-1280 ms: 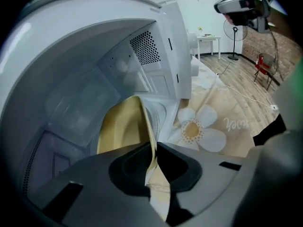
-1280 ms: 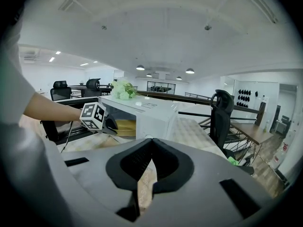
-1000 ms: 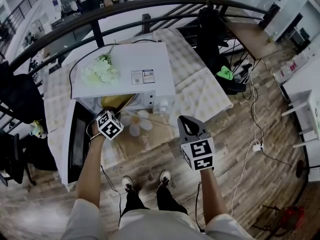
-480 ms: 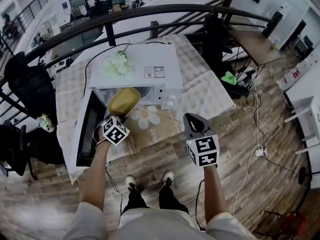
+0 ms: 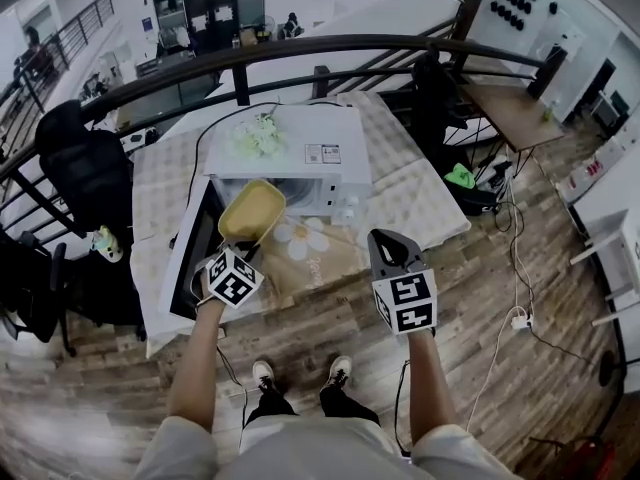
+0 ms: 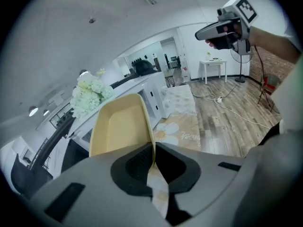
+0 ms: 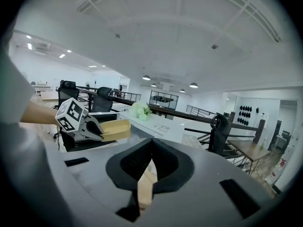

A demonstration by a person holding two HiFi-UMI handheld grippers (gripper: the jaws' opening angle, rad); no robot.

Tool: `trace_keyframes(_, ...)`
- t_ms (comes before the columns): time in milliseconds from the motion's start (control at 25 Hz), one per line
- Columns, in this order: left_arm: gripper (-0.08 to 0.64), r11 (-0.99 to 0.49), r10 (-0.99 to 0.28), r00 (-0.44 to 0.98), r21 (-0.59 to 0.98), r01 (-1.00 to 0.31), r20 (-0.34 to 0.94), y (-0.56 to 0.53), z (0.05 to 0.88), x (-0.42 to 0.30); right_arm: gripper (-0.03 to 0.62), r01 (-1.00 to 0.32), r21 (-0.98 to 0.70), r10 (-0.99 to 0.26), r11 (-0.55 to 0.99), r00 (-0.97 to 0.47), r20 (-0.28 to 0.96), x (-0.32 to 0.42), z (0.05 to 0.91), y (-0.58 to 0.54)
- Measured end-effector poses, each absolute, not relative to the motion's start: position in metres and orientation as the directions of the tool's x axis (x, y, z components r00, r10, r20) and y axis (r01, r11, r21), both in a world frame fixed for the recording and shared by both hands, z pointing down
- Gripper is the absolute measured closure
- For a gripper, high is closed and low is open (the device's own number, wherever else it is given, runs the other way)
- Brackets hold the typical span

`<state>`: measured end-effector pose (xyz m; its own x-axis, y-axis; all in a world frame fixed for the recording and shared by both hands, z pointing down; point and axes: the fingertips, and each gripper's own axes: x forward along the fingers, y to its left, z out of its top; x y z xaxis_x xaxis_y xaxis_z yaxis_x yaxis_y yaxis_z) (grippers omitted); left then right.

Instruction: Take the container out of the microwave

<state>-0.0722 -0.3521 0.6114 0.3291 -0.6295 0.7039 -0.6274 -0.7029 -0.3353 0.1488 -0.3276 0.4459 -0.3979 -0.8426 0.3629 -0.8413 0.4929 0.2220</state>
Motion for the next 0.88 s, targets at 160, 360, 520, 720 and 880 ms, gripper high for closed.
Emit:
trace_keyframes(160, 0.526, -0.657, -0.691, 0.335, -0.362, -0.662, 0.641, -0.344, 0.573, -0.081, 0.577, -0.83, 0.237, -0.844, 0.504, -0.416, 0.339, 0.14, 0.427, -0.322)
trace_keyframes(360, 0.526, -0.589, -0.765, 0.346, -0.375, -0.715, 0.542, -0.335, 0.52, -0.095, 0.577, -0.819, 0.258, -0.847, 0.513, -0.433, 0.308, 0.128, 0.404, -0.318)
trace_keyframes(520, 0.526, -0.533, -0.82, 0.349, -0.381, -0.756, 0.454, -0.329, 0.478, -0.108, 0.577, -0.803, 0.283, -0.846, 0.525, -0.455, 0.277, 0.115, 0.383, -0.315)
trace_keyframes(720, 0.526, -0.473, -0.872, 0.367, -0.359, -0.805, 0.325, -0.32, 0.424, -0.123, 0.578, -0.785, 0.307, -0.841, 0.539, -0.484, 0.24, 0.1, 0.362, -0.314)
trace_keyframes(880, 0.526, -0.44, -0.896, 0.381, -0.341, -0.831, 0.229, -0.311, 0.383, -0.135, 0.578, -0.773, 0.325, -0.839, 0.545, -0.504, 0.205, 0.091, 0.343, -0.317)
